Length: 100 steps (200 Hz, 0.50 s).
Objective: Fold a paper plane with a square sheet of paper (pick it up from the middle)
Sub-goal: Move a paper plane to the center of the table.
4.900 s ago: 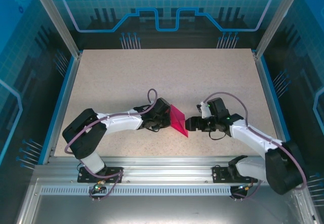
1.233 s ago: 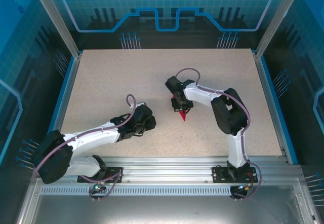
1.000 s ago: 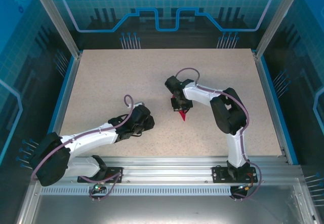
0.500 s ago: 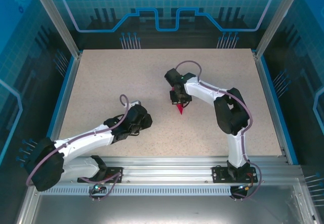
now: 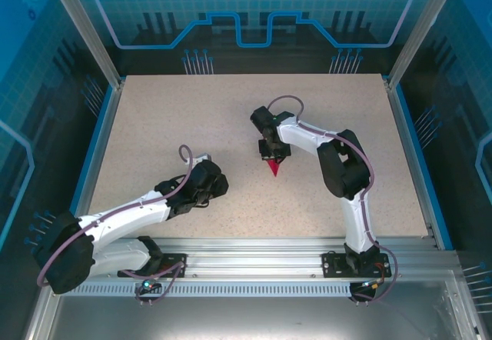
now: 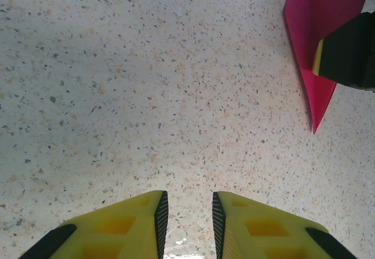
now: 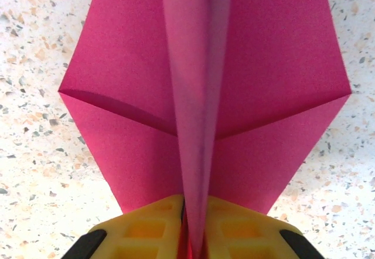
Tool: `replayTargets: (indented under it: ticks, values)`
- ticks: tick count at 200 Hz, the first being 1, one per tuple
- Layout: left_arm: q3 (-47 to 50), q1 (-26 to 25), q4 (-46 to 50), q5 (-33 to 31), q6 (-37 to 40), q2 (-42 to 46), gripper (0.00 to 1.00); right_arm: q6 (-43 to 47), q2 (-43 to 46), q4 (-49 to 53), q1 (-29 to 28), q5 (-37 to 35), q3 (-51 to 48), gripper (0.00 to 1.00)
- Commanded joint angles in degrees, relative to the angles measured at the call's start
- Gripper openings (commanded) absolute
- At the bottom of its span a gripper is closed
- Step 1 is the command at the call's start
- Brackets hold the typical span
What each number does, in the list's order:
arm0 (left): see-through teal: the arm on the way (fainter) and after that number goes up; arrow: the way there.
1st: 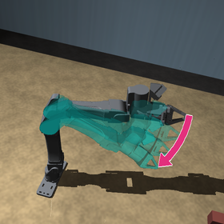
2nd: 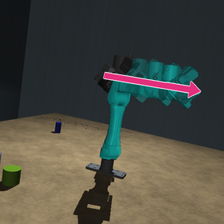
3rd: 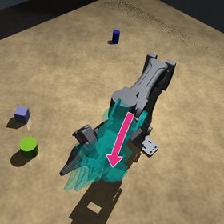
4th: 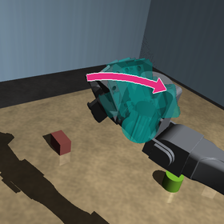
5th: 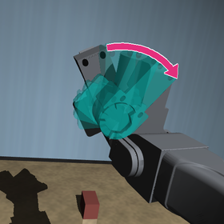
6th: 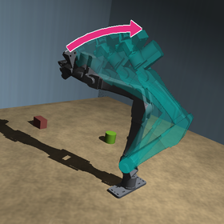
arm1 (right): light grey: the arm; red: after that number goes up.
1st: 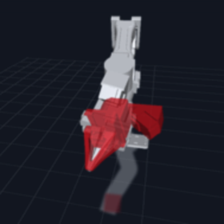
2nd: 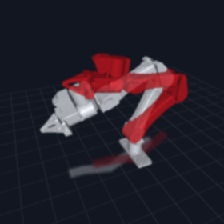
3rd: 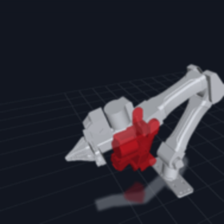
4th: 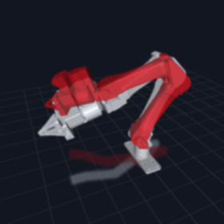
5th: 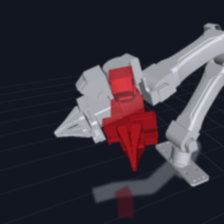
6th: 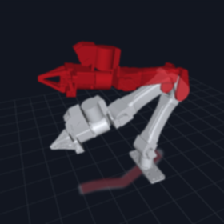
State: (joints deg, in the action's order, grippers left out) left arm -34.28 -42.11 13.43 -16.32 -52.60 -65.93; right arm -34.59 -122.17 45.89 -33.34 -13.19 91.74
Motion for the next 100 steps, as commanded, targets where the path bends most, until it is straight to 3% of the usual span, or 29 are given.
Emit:
replayTargets:
  ticks: [1,23,33,100]
  values:
    - [0.7,0.5,1.0,-1.2,-0.6,0.5,0.31,-0.9,-0.8,1.5,0.4,1.0,0.4,0.16]
    - [0.8,0.5,1.2,-1.2,-0.4,0.8,0.31,-0.1,1.2,1.1,0.2,1.7,-0.2,0.19]
    - [0.8,0.5,1.2,-1.1,-0.1,0.8,0.31,0.4,3.1,0.7,0.0,1.0,-0.8,0.25]
    - [-0.1,0.6,1.8,-1.5,1.3,1.2,0.32,3.1,16.7,0.1,-0.5,-1.2,-4.2,0.46]
